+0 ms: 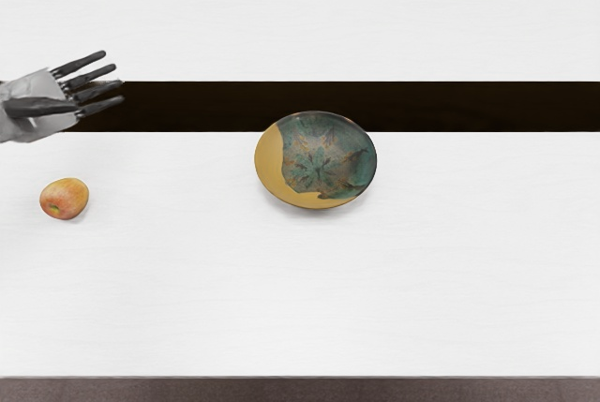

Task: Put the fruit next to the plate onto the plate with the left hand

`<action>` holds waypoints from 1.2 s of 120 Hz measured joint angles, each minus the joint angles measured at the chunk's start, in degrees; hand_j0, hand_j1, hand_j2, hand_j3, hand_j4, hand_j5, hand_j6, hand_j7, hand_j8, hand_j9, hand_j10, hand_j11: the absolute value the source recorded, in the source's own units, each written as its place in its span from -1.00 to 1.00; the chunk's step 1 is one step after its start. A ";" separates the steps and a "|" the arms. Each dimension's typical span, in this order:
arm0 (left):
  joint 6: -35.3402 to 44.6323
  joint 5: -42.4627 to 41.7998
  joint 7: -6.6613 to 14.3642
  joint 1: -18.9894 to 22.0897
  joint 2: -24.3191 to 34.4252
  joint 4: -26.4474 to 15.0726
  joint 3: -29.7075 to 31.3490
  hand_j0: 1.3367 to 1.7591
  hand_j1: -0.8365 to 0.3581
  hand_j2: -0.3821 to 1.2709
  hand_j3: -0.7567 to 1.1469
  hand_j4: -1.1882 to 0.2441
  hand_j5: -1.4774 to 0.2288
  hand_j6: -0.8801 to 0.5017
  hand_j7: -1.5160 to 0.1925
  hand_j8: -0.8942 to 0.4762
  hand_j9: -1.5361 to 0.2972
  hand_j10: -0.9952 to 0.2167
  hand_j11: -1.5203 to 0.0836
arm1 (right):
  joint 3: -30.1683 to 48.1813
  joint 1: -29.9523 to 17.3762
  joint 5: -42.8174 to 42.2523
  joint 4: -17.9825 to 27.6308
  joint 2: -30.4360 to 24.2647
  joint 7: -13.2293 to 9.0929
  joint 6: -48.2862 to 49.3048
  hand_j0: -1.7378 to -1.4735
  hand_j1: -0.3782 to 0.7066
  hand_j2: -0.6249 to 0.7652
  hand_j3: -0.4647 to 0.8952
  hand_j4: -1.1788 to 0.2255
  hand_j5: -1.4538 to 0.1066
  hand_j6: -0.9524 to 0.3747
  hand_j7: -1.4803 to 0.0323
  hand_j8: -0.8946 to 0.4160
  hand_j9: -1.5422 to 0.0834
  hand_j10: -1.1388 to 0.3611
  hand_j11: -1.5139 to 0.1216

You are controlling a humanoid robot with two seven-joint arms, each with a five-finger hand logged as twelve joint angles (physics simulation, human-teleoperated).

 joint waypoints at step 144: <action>23.23 94.04 12.68 -4.86 10.45 -40.60 24.07 0.52 0.34 -0.45 -0.20 0.20 0.24 -0.21 0.28 -0.17 0.22 0.06 0.37 | 0.00 0.18 0.05 -0.11 0.00 0.00 0.00 -0.40 -0.95 -0.10 -0.32 0.68 0.86 0.43 0.96 0.36 0.90 0.52 0.85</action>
